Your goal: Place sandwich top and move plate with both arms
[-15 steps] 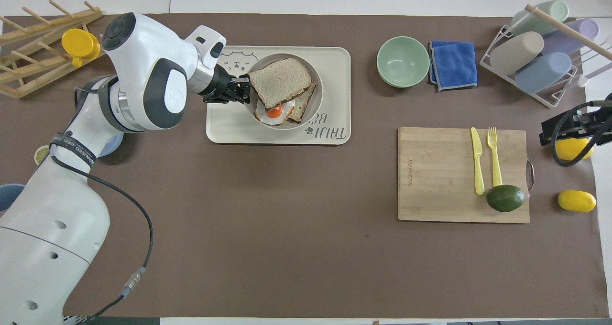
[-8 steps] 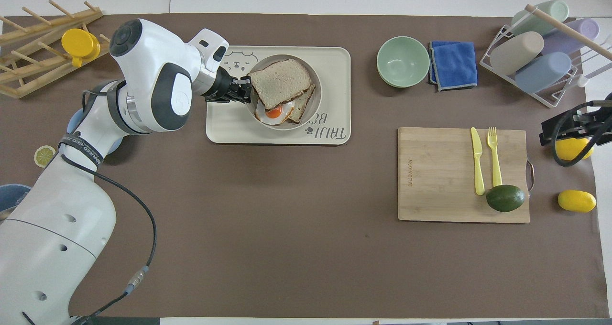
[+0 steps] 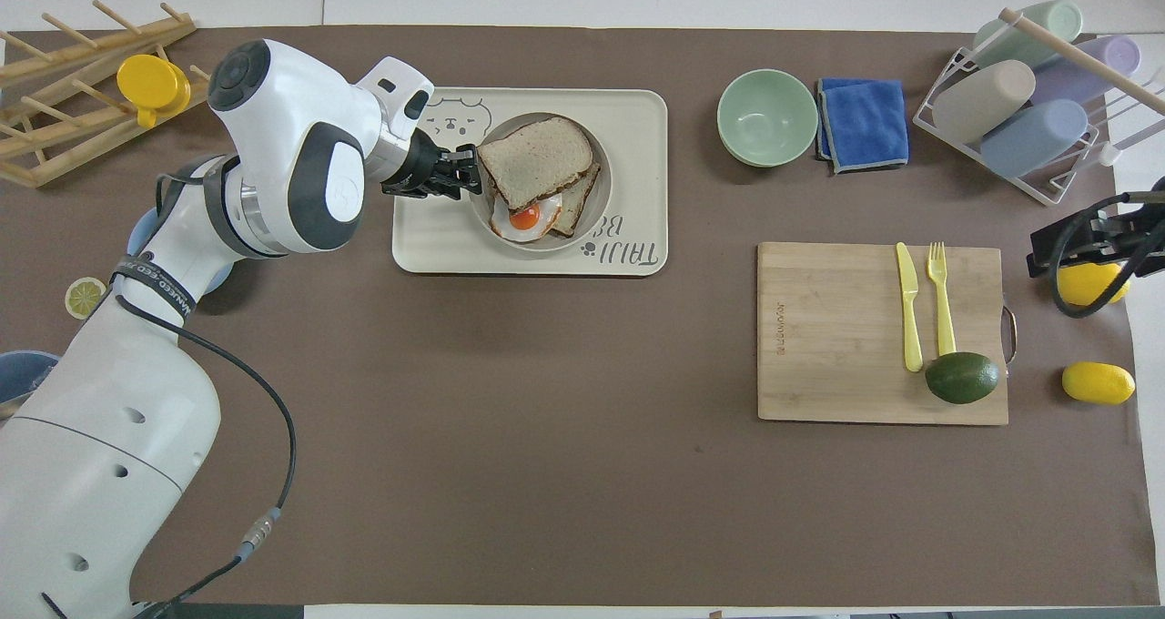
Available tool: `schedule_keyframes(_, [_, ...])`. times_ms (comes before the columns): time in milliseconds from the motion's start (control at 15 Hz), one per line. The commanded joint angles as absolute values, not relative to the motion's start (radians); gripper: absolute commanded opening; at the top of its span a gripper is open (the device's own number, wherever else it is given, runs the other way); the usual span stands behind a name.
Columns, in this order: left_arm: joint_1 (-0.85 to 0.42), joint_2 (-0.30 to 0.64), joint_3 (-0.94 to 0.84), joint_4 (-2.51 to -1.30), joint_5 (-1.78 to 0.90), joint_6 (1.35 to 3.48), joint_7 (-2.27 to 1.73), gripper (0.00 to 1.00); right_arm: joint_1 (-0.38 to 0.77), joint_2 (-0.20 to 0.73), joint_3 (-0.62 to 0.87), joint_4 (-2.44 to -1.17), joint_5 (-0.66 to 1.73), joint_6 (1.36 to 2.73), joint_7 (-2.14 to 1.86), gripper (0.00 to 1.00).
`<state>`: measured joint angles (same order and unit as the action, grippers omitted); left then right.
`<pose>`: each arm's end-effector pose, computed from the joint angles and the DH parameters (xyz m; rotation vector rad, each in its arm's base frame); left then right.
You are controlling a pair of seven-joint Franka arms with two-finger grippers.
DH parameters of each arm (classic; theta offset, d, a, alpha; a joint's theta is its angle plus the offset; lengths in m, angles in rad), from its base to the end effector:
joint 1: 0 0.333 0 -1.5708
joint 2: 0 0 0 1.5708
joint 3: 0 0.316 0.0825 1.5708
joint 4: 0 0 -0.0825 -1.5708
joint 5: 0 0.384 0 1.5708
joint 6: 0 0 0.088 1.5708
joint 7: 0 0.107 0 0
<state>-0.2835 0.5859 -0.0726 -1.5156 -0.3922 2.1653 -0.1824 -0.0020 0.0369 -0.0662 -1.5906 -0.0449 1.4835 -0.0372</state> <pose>0.6657 -0.2546 0.3303 2.7662 0.0711 -0.0542 0.5523 -0.0422 0.5880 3.0932 -0.0492 -0.2266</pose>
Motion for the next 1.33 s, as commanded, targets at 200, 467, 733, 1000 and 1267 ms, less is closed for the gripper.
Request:
schedule_keyframes(200, [-0.229,0.525,-0.066,-1.459,-0.308,2.077,-0.178,1.0,-0.008,0.037,-0.064,-1.58,-0.037,1.463,-0.06,1.0])
schedule_keyframes(467, [-0.229,0.376,0.005,-1.471,-0.2,1.933,-0.179,1.0,-0.008,0.037,-0.064,-1.58,-0.038,1.463,-0.06,1.0])
schedule_keyframes(733, [-0.221,0.267,0.017,-1.474,-0.094,1.812,-0.176,1.0,-0.009,0.037,-0.064,-1.58,-0.037,1.463,-0.06,1.0])
schedule_keyframes(1000, [-0.219,0.135,0.041,-1.503,-0.068,1.64,-0.175,1.0,-0.008,0.037,-0.064,-1.58,-0.037,1.462,-0.06,1.0])
schedule_keyframes(1267, [-0.21,0.019,0.038,-1.572,-0.04,1.545,-0.173,1.0,-0.008,0.037,-0.064,-1.58,-0.037,1.462,-0.06,1.0])
